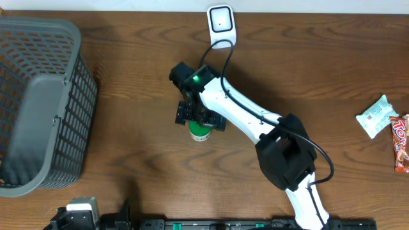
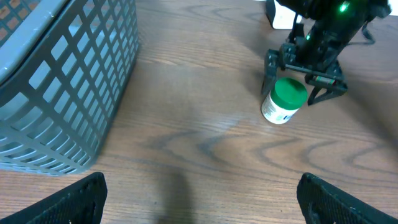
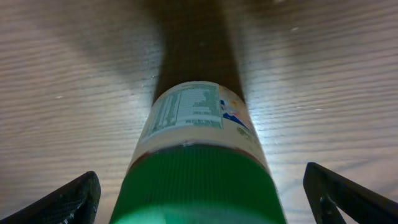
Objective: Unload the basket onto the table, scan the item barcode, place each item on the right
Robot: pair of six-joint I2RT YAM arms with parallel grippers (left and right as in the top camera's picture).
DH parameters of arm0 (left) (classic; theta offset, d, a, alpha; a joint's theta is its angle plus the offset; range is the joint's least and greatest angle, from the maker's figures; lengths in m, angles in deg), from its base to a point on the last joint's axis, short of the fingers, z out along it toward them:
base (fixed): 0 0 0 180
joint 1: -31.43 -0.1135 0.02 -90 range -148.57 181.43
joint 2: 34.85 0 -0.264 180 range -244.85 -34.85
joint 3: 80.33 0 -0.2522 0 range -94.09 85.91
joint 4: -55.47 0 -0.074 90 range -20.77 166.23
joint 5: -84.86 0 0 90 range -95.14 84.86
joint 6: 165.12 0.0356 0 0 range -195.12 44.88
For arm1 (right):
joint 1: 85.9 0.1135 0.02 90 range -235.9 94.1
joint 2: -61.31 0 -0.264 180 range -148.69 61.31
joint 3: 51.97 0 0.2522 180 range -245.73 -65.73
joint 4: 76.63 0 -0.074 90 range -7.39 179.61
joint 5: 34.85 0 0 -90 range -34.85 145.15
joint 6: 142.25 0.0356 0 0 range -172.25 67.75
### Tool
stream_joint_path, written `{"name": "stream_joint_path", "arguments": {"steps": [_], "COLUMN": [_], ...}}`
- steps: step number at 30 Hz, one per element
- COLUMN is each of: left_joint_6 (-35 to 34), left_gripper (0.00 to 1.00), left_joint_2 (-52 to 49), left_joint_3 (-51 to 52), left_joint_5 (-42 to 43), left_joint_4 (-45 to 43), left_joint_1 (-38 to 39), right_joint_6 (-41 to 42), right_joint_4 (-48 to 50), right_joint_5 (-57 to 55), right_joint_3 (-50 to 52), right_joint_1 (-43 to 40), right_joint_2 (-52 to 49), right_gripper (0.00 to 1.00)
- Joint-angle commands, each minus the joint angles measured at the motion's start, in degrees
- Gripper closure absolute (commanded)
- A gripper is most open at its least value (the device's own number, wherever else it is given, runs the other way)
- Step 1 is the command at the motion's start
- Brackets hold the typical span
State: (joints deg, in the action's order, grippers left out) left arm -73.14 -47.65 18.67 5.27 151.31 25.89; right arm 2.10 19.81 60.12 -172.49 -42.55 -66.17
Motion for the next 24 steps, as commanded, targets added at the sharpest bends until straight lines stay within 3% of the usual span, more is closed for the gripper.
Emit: {"name": "stream_joint_path", "arguments": {"steps": [1,8,16,20,24], "left_joint_6": [0.9,0.9,0.9,1.0,0.9], "left_gripper": [0.02,0.02,0.02,0.02,0.02], "left_joint_2": [0.2,0.2,0.2,0.2,0.2], "left_joint_3": [-0.2,-0.2,-0.2,-0.2,-0.2], "left_joint_5": [0.5,0.5,0.5,0.5,0.5], "left_joint_4": [-0.1,-0.1,-0.1,-0.1,-0.1], "left_joint_1": [-0.2,-0.2,-0.2,-0.2,-0.2], "right_joint_6": [2.6,-2.2,-0.1,0.0,0.0], "right_joint_4": [1.1,5.8,11.5,12.4,12.3], "right_joint_5": [-0.2,-0.9,1.1,1.4,1.4], "right_joint_3": [3.0,6.1,11.4,12.5,12.5], "right_joint_1": [0.5,0.9,0.9,0.9,0.9], "right_joint_2": [-0.2,-0.2,-0.2,-0.2,-0.2], "right_gripper": [0.01,0.02,0.01,0.06,0.22]}}
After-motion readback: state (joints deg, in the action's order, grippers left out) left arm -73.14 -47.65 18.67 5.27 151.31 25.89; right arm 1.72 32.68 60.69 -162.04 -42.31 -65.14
